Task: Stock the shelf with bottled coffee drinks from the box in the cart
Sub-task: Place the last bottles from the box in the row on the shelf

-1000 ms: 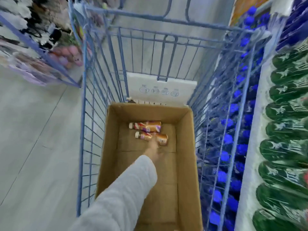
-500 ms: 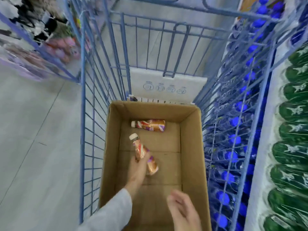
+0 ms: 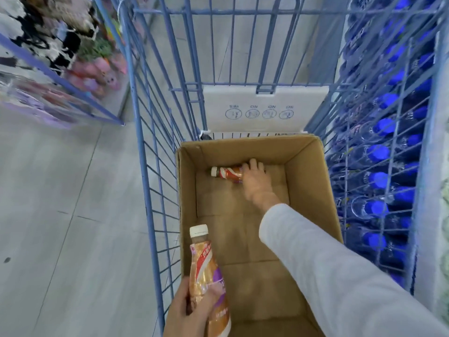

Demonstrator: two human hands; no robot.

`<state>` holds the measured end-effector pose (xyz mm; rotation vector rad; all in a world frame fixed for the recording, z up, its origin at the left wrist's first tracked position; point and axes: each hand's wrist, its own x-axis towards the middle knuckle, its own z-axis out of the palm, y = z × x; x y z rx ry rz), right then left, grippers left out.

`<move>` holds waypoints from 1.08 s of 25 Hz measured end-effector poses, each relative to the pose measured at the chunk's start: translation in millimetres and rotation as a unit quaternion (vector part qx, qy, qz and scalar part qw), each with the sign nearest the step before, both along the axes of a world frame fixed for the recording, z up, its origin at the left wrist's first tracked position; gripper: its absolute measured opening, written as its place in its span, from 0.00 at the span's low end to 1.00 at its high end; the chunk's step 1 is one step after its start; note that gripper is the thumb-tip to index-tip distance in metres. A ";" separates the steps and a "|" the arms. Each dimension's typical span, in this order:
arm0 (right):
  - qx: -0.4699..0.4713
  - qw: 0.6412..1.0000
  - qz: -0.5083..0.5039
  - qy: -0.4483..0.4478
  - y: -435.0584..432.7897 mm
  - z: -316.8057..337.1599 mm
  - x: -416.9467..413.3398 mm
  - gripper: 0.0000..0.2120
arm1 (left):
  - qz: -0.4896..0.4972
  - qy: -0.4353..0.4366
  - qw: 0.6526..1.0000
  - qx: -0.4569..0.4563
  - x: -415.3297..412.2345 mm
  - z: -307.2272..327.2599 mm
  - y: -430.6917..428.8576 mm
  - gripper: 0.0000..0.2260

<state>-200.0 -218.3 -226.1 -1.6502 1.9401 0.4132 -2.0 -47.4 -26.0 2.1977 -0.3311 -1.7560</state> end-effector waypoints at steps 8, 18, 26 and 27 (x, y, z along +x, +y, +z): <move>0.053 0.993 -0.062 -0.084 5.6 -16.0 -6.0 0.32 | -0.004 0.005 1.000 -0.004 8.6 -14.5 6.1 0.13; 0.029 0.715 -0.515 -0.471 188.1 208.6 14.0 0.27 | -0.022 0.001 0.994 -0.103 10.0 83.2 28.7 0.24; -0.018 0.669 -0.530 -0.520 273.9 360.7 23.8 0.29 | -0.120 0.072 0.963 -0.229 -6.6 174.4 61.0 0.21; -0.035 0.664 -0.535 -0.521 281.3 373.4 27.0 0.31 | -0.142 0.085 0.956 -0.243 -9.8 185.5 65.6 0.20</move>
